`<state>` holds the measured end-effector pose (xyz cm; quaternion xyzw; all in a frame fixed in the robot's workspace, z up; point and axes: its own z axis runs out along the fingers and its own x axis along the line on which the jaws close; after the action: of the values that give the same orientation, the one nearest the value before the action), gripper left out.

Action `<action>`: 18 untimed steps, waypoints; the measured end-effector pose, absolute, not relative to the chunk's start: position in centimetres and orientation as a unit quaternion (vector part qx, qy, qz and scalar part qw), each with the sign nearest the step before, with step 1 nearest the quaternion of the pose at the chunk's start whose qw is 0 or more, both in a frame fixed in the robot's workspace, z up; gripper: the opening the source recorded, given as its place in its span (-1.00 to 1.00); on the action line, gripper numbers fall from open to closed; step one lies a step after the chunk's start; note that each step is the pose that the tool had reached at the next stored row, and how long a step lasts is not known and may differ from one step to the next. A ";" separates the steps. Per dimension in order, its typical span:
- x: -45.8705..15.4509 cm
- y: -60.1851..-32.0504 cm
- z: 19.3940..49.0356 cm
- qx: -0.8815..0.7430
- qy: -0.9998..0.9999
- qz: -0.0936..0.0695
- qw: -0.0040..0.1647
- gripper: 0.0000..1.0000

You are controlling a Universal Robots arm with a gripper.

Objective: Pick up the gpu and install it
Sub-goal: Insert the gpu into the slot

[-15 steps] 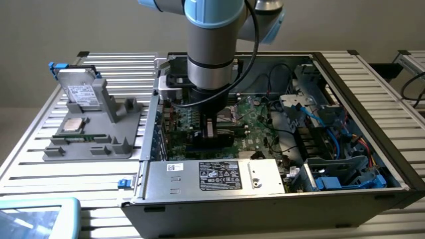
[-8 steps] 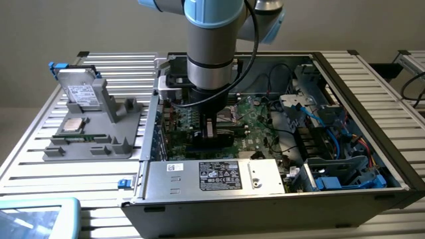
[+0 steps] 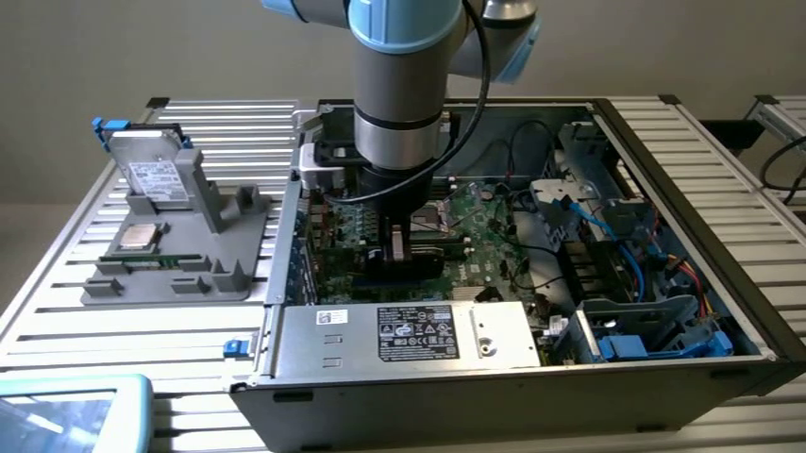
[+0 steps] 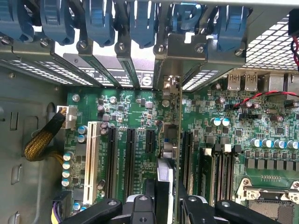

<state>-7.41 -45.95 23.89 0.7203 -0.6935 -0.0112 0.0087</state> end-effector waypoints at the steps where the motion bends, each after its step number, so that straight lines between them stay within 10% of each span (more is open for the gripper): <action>1: -7.4 -45.9 23.9 0.720 -0.693 -0.011 0.009 -0.45; 18: -7.4 -46.0 23.8 0.721 -0.693 -0.011 0.009 -0.45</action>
<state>-7.44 -45.97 23.81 0.7211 -0.6927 -0.0111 0.0087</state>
